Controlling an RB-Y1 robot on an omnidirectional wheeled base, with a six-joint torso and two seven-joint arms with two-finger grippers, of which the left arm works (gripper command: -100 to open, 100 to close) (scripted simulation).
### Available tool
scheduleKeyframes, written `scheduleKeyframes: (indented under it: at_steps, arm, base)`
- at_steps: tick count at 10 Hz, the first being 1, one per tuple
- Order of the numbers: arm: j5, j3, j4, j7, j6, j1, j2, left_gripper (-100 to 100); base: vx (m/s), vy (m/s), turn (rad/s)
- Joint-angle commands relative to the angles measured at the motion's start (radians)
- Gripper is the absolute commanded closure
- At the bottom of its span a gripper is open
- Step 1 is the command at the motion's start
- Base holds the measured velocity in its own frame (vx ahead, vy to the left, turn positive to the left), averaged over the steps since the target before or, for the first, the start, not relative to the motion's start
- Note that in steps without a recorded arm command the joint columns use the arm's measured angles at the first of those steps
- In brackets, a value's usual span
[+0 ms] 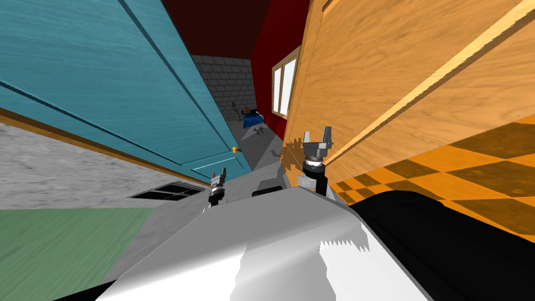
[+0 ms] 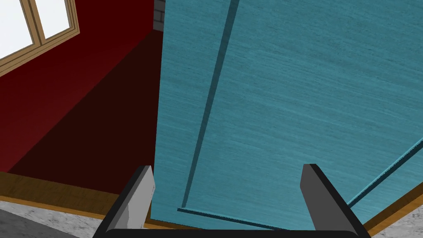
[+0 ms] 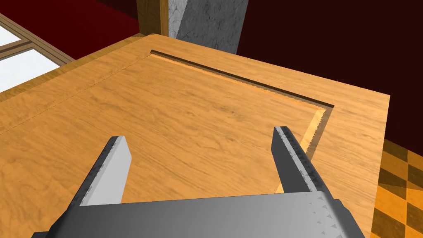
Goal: Pull the door open
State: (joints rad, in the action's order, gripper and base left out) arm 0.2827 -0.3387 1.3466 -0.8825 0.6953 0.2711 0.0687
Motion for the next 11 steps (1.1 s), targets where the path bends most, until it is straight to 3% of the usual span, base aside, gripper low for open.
scheduleKeyframes:
  at_steps: [1,11]
  arm:
    - [0.009,-0.009,-0.026,-0.035,0.007,-0.006,-0.006,-100]
    - [0.058,-0.069,-0.198,-0.217,0.051,-0.054,-0.050,-100]
  base:
    - [0.107,-0.009,-0.041]
    - [0.104,0.004,-0.032]
